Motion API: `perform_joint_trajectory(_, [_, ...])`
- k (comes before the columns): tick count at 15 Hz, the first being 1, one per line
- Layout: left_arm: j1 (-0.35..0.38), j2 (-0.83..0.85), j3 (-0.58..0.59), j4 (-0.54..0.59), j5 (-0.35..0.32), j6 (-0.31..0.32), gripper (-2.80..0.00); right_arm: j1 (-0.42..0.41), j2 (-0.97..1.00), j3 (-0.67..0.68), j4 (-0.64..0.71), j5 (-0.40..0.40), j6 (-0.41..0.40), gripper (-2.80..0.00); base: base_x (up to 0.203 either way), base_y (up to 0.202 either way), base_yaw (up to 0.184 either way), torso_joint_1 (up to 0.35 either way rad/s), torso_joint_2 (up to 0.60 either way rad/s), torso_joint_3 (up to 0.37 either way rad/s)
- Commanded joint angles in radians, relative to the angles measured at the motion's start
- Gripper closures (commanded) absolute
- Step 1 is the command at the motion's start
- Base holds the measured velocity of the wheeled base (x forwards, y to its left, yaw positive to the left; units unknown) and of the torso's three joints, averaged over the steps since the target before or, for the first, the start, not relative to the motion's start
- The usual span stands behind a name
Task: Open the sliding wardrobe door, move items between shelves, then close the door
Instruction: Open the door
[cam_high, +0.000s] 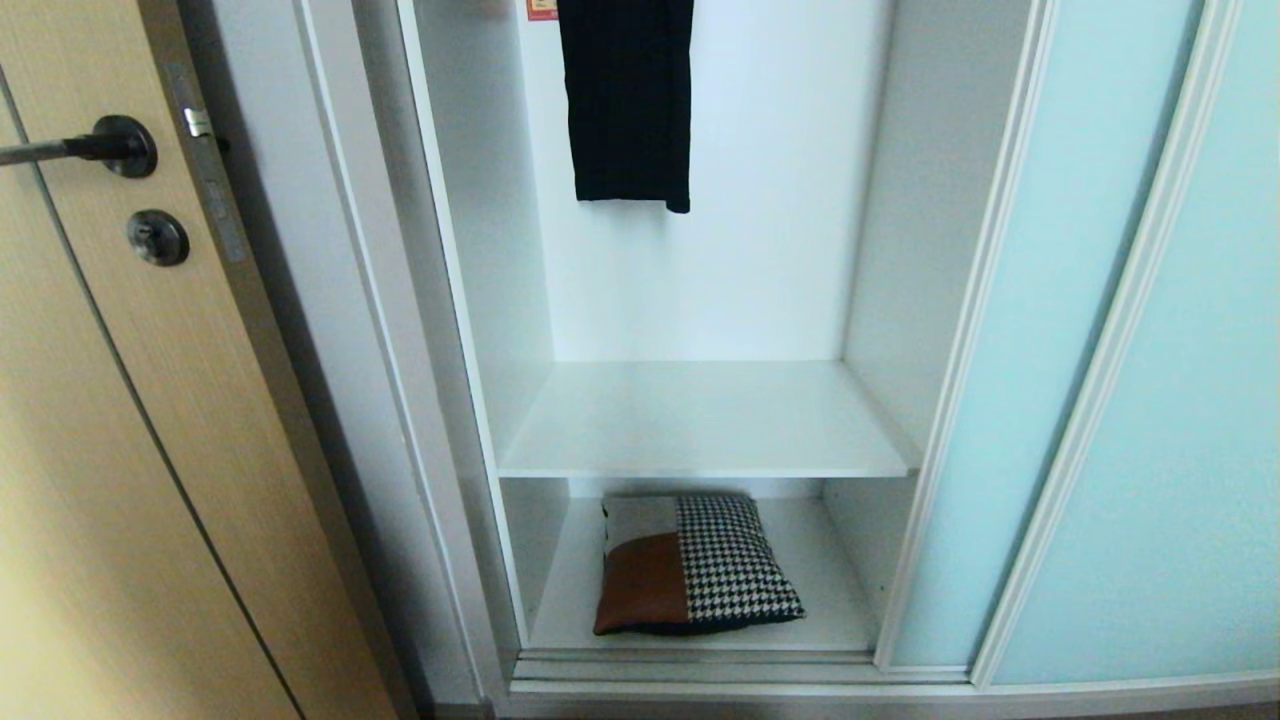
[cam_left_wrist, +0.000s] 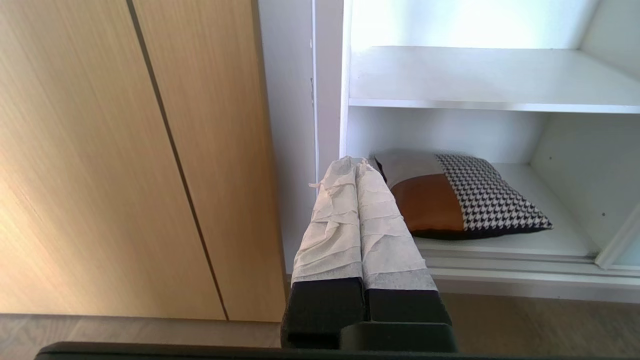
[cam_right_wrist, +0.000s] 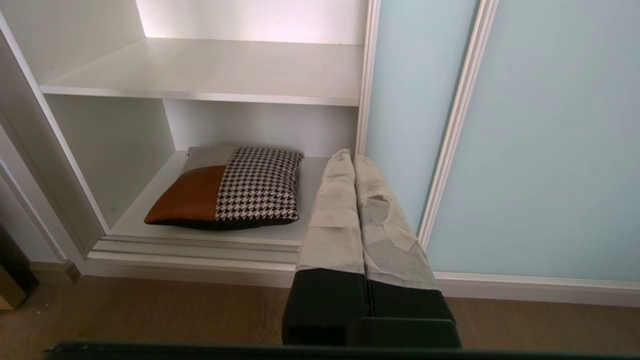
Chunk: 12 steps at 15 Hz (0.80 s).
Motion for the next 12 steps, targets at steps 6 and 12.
perform_joint_trajectory(6, [0.0, 0.0, 0.002, 0.0, 0.0, 0.0, 0.0, 0.0, 0.001, 0.0, 0.003, 0.001, 0.001, 0.0, 0.0, 0.0, 0.0, 0.0, 0.0, 0.0])
perform_joint_trajectory(12, [0.0, 0.001, 0.002, 0.001, -0.001, 0.006, 0.0, 0.0, 0.001, 0.0, 0.003, 0.001, 0.001, 0.0, 0.0, 0.0, 0.0, 0.0, 0.0, 0.0])
